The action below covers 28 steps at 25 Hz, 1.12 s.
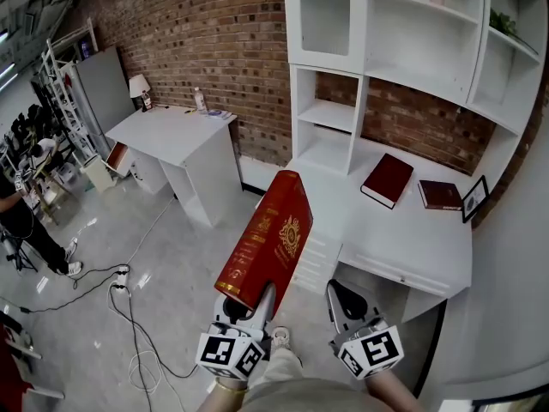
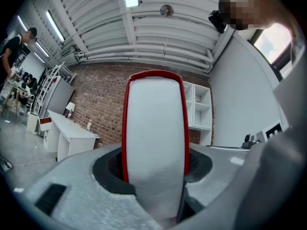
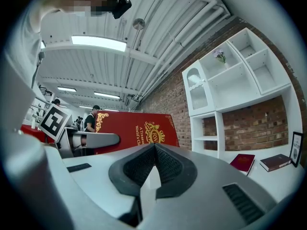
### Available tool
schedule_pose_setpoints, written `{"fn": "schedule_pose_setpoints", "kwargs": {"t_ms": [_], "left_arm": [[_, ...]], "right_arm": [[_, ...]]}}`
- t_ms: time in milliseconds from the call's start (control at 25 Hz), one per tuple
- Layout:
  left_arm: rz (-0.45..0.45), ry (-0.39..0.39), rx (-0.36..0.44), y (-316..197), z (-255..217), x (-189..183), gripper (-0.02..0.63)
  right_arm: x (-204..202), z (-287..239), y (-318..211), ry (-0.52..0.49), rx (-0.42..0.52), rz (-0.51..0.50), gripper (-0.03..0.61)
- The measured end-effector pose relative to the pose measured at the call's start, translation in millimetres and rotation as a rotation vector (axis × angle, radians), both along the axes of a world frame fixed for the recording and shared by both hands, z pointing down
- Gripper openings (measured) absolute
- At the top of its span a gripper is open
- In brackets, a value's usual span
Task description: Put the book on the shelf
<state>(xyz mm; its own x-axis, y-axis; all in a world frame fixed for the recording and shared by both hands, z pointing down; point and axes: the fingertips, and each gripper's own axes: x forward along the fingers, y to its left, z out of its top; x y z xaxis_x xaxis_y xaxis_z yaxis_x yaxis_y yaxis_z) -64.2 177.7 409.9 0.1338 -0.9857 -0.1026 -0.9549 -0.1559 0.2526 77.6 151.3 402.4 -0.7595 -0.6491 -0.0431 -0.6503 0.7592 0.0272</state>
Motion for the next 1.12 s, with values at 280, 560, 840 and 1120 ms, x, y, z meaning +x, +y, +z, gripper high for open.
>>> {"fn": "schedule_pose_setpoints", "kwargs": {"t_ms": [280,560,840,1120], "left_arm": [[0.017,-0.005,0.002,-39,-2,-11,0.233],[0.025,0.004,-0.005,-78,0,-27,0.234],[0.049,-0.001,-0.012,-119,-4,-44,0.233],[0.085,-0.01,-0.018,-154,-6,-61,0.233]], "right_arm": [[-11,-1,-36,0.005,-0.002,0.013,0.006],[-28,-1,-74,0.009,0.004,0.02,0.006],[-45,-6,-110,0.017,-0.002,0.039,0.006],[-62,-6,-140,0.016,-0.016,0.072,0.006]]}}
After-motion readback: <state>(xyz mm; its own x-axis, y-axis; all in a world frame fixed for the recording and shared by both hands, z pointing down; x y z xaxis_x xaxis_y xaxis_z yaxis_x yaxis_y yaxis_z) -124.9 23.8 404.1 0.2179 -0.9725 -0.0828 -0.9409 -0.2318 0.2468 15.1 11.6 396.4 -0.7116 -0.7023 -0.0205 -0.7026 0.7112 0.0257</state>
